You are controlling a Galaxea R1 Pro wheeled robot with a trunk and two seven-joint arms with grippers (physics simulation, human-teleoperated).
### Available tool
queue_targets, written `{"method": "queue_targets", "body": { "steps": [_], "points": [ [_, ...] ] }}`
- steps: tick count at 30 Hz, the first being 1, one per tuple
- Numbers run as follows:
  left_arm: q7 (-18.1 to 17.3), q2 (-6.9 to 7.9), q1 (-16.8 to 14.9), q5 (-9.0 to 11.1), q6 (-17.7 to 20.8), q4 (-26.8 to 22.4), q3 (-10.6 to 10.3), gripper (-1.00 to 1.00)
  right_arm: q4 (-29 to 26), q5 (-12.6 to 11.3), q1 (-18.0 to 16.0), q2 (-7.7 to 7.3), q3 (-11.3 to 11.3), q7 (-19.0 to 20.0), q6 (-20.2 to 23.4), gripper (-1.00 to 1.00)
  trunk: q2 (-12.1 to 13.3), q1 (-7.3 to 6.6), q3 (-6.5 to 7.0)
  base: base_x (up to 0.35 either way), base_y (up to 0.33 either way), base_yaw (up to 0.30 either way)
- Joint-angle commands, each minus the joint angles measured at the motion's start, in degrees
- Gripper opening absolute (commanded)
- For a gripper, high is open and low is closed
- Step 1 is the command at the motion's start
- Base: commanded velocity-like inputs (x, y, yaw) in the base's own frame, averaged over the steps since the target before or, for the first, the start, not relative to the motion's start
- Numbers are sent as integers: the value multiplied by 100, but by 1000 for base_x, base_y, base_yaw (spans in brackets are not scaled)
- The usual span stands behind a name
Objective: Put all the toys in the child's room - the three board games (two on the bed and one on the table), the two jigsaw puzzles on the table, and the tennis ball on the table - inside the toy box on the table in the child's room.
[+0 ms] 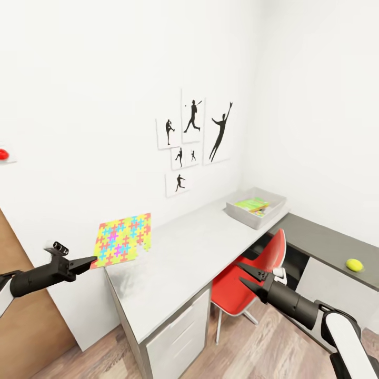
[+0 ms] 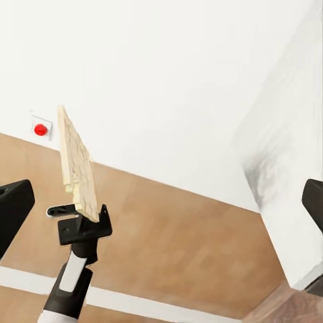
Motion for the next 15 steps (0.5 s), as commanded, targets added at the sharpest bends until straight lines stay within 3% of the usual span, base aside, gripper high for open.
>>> {"method": "queue_targets", "body": {
  "steps": [1, 10, 15],
  "points": [
    [-9, 3, -2, 15, 60, -3, 0, -100, 2, 58, -8, 0, -7, 71, 23, 100, -13, 4, -14, 0, 0, -271],
    [-30, 9, 5, 19, 60, -11, 21, -100, 2, 61, -9, -2, -16, 254, 22, 100, -13, 4, -14, 0, 0, -278],
    [-359, 43, 16, 7, 60, -29, 17, -100, 7, 65, -9, -2, -22, 293, 22, 100, -13, 4, -14, 0, 0, -281]
  ]
}}
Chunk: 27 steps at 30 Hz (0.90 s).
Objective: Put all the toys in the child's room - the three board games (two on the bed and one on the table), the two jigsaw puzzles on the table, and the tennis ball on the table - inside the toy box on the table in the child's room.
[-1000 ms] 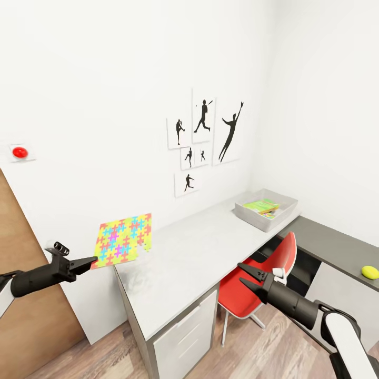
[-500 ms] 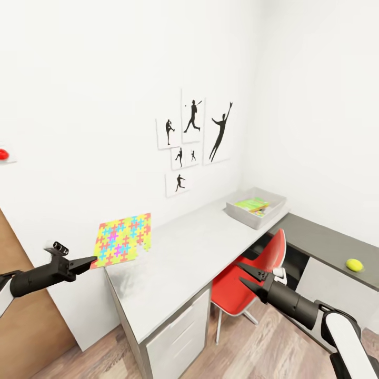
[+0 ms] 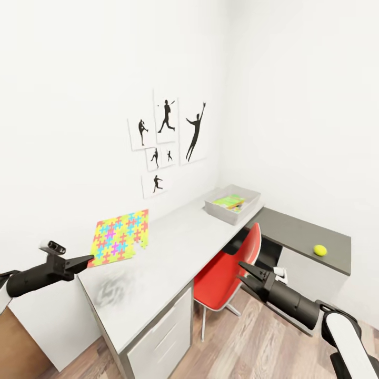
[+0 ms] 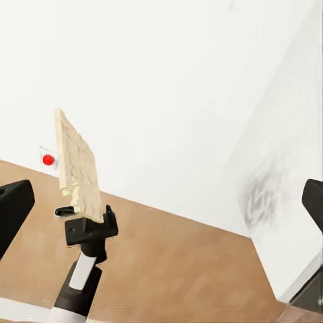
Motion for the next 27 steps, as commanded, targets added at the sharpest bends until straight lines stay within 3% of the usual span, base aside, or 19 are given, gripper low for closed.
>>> {"method": "queue_targets", "body": {
  "steps": [1, 10, 27],
  "points": [
    [-77, 16, -1, 8, 60, -13, -4, -100, 2, 56, -8, 1, -11, 61, 23, 100, -14, 4, -14, 0, 0, -281],
    [-188, 104, 0, -2, 60, -30, -39, -100, 6, 51, -8, 1, -47, 65, 23, 100, -14, 4, -14, 0, 0, -281],
    [-192, 112, 0, -6, 60, -13, -56, -100, 9, 57, 1, 1, -54, 68, 17, 100, -14, 4, -14, 0, 0, -279]
  ]
}}
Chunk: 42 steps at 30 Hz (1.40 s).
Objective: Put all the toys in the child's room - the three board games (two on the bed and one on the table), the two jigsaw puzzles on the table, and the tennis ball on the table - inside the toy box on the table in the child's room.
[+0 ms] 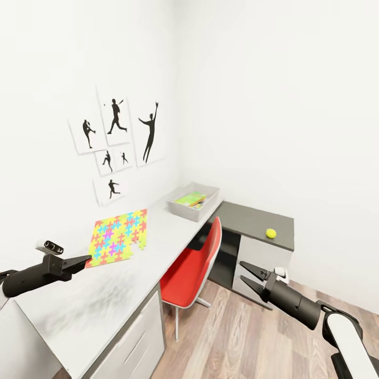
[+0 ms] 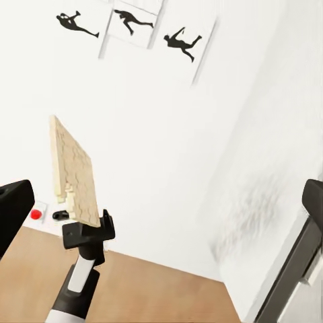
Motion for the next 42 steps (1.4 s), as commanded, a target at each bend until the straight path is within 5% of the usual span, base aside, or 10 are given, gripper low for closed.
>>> {"method": "queue_targets", "body": {
  "steps": [1, 24, 42],
  "points": [
    [-14, 3, -2, 13, 60, -3, -1, -100, 2, 55, -8, 1, -6, 57, 21, 100, -14, 4, -14, 0, 0, -222],
    [-7, 2, 6, 5, 60, 15, 4, -100, 32, 67, -7, 1, -14, 41, -10, 100, -14, 4, -14, 0, -5, -36],
    [17, -5, 7, 4, 46, 23, 14, -100, 26, 55, -7, 1, -133, 27, 2, 100, -14, 4, -14, 69, -263, 0]
  ]
}}
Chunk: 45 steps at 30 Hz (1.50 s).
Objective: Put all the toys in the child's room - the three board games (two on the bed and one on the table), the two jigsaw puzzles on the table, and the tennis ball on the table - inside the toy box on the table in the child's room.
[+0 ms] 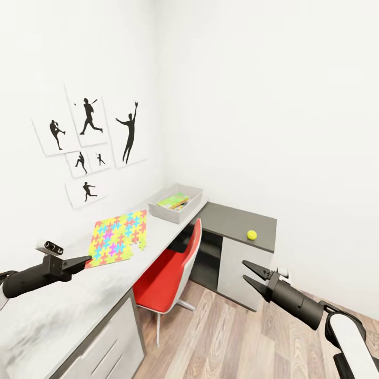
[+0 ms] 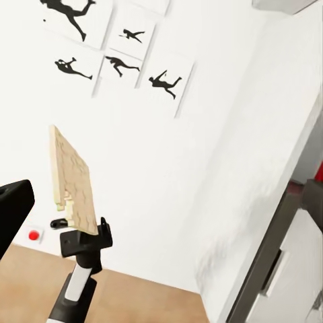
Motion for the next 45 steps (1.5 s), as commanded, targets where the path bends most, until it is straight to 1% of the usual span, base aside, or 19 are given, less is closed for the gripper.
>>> {"method": "queue_targets", "body": {
  "steps": [1, 11, 20, 31, 36, 45],
  "points": [
    [-12, 2, -5, 9, 59, -3, -2, -100, 2, 55, -6, 0, -9, 60, 21, 100, -13, 5, -13, 142, -280, 0],
    [-3, 2, -5, 2, 55, 20, 1, -100, 2, 55, -6, 0, -4, 62, 21, 100, -13, 5, -13, 170, -249, 0],
    [0, 2, -5, -8, 50, 32, 8, -100, 2, 55, -6, 0, -1, 62, 16, 100, -13, 5, -13, 249, -91, 0],
    [7, 2, -3, -10, 50, 32, 8, -100, -14, 56, -6, 0, -3, 62, 13, 100, -13, 5, -13, 244, -198, 7],
    [12, 2, -5, -10, 50, 32, 8, -100, -15, 55, -6, 0, -3, 62, 13, 100, -13, 5, -13, 242, -204, 189],
    [17, 2, -5, -10, 48, 32, 8, -100, -15, 62, -6, 0, 2, 62, 13, 100, -13, 5, -13, 242, -195, 275]
  ]
}}
